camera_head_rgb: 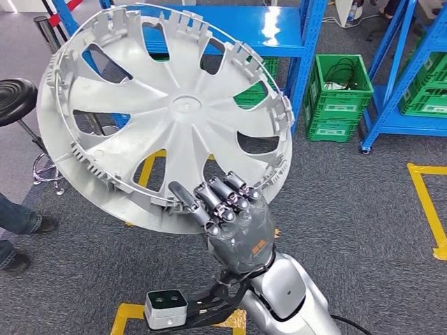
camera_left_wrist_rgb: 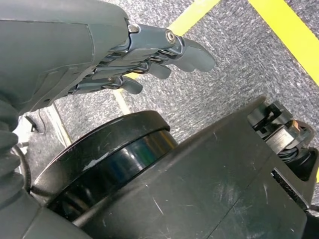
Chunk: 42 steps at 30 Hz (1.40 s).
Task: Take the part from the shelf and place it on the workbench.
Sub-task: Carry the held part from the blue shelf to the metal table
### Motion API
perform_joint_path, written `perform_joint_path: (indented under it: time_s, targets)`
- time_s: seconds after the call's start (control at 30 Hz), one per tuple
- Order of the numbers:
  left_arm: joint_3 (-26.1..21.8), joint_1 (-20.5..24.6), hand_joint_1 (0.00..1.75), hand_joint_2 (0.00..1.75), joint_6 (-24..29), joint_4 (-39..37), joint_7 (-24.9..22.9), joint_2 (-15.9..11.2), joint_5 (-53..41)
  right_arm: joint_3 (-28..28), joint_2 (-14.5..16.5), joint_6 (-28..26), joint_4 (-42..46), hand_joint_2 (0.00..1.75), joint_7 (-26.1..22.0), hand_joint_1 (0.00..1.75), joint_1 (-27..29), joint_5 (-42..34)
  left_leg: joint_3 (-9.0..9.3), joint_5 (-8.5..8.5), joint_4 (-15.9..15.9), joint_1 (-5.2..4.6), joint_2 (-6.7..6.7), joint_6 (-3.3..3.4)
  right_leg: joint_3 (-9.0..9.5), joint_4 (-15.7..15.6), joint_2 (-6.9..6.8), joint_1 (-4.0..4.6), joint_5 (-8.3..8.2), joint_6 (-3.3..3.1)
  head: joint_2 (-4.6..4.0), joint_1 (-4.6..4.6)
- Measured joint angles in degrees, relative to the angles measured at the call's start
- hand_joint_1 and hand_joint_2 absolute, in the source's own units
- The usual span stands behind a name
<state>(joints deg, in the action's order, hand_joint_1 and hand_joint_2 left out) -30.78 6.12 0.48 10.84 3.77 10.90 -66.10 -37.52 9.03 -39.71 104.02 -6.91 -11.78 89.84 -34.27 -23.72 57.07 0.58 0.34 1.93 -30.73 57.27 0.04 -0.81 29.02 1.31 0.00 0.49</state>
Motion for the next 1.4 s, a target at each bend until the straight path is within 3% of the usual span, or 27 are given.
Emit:
perform_joint_path:
  time_s: [0.07,0.2,0.27,1.07,1.3,1.37,1.4]
  targets:
    - [0.1,0.0,0.0,1.75,-0.1,0.0,0.0,0.0,0.0,0.0,0.0,0.0,0.0,1.75,0.4,1.75,0.0,0.0,-0.03,0.22,-0.2,0.1,0.0,-0.53,-0.14,0.0,-0.04,0.11,-0.08,-0.16,0.0,0.01]
    - [0.5,0.0,0.0,1.75,-0.2,0.0,0.0,0.0,0.0,-0.3,0.0,0.0,0.0,1.75,1.2,1.75,0.0,0.0,-0.1,0.44,-0.7,0.32,-0.02,-2.93,-0.42,0.1,-0.12,0.2,-0.17,-0.39,0.0,0.03]
    - [0.7,0.0,0.0,1.75,-0.2,0.0,0.0,0.0,0.1,-0.3,0.0,0.0,0.0,1.75,1.3,1.75,0.0,0.0,-0.18,0.47,-0.7,0.35,-0.02,-3.29,-0.5,0.2,-0.12,0.21,-0.23,-0.48,0.0,0.04]
    - [0.9,0.2,0.0,1.75,-0.6,0.0,-0.6,0.0,0.2,-1.7,0.0,0.0,0.0,1.75,3.0,1.75,-0.3,0.1,-0.8,0.48,-0.1,0.27,-0.04,-3.22,-0.78,0.1,-0.14,0.06,-0.6,-0.13,0.0,0.04]
    - [1.1,0.3,0.0,1.75,-0.6,0.0,-0.7,-0.1,0.5,-3.4,0.0,0.0,0.5,1.75,5.7,1.75,-0.6,-0.3,-1.1,0.52,0.1,0.21,0.04,-1.84,-0.95,-0.1,-0.12,-0.16,-0.83,0.68,0.0,-0.06]
    - [1.2,0.3,0.0,1.75,-0.5,0.0,-0.8,-0.1,0.6,-3.6,-0.1,0.0,1.0,1.75,6.0,1.75,-0.7,-0.2,-0.74,1.21,-1.2,0.55,0.41,-1.38,-1.81,1.2,-0.07,-0.08,0.52,1.12,0.0,0.05]
    - [1.3,0.3,0.0,1.75,-0.5,0.0,-0.8,0.0,0.6,-3.7,-0.1,0.0,1.2,1.75,6.1,1.75,-0.8,-0.1,-0.63,1.5,-1.7,0.73,0.67,-1.22,-2.94,3.6,-0.06,-0.09,2.14,1.34,0.0,0.14]
